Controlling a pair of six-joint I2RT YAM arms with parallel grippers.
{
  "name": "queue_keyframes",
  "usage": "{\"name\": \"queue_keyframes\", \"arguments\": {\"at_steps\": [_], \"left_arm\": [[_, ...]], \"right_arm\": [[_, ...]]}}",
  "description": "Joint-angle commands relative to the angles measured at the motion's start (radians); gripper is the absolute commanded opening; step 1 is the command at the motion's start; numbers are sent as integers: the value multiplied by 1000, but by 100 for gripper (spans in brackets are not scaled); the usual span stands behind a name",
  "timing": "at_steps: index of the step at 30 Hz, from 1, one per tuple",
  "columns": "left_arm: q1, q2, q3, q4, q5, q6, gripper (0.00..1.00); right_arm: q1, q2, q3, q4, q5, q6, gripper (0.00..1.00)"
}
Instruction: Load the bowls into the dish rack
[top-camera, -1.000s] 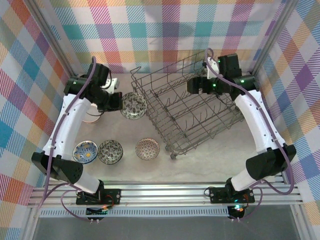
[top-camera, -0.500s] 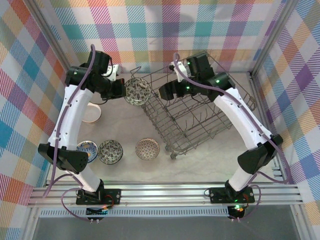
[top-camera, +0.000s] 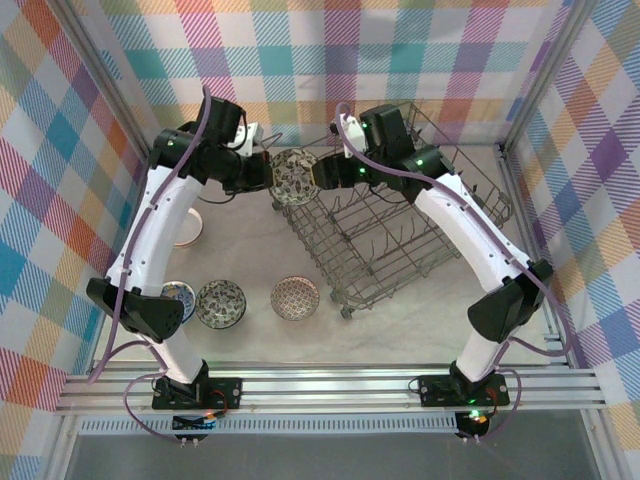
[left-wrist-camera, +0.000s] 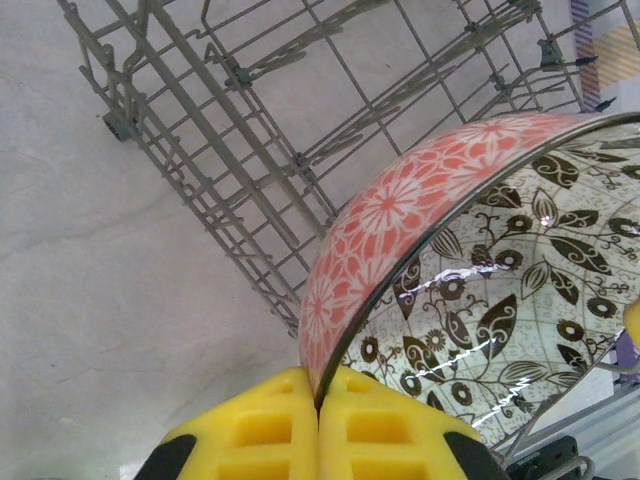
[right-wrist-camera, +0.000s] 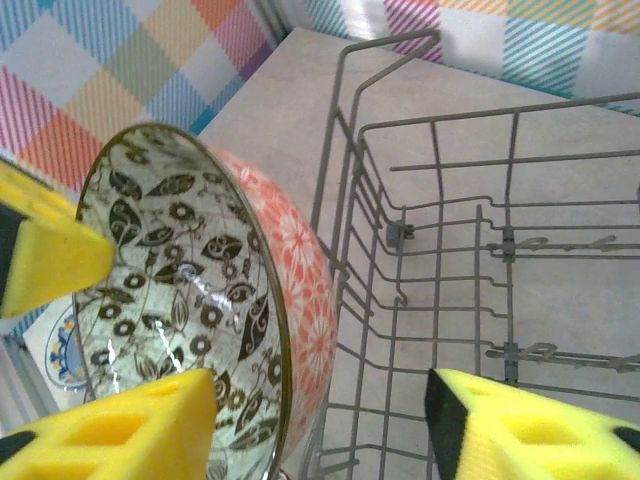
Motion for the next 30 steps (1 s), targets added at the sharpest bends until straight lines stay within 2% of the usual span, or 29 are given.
{"name": "queue_keyframes", "arguments": {"at_steps": [1, 11, 18, 21, 27, 30], "left_arm": [[-12, 0, 39, 65, 12, -31, 0], [-44, 27, 67, 90, -25, -48, 0], [-75, 57, 106, 94, -70, -52, 0], [-87, 72, 125, 86, -87, -49, 0], [-110, 102, 159, 86, -70, -55, 0], [-123, 114, 176, 82, -56, -61, 0]], "right_arm": [[1, 7, 8, 47, 37, 41, 55], [1, 13, 6, 27, 44, 54, 41], [1, 12, 6, 13, 55, 48, 24], [1, 7, 3, 9, 68, 43, 22], [2, -1, -5, 1, 85, 34, 17], [1, -12, -21, 6, 104, 35, 10]]}}
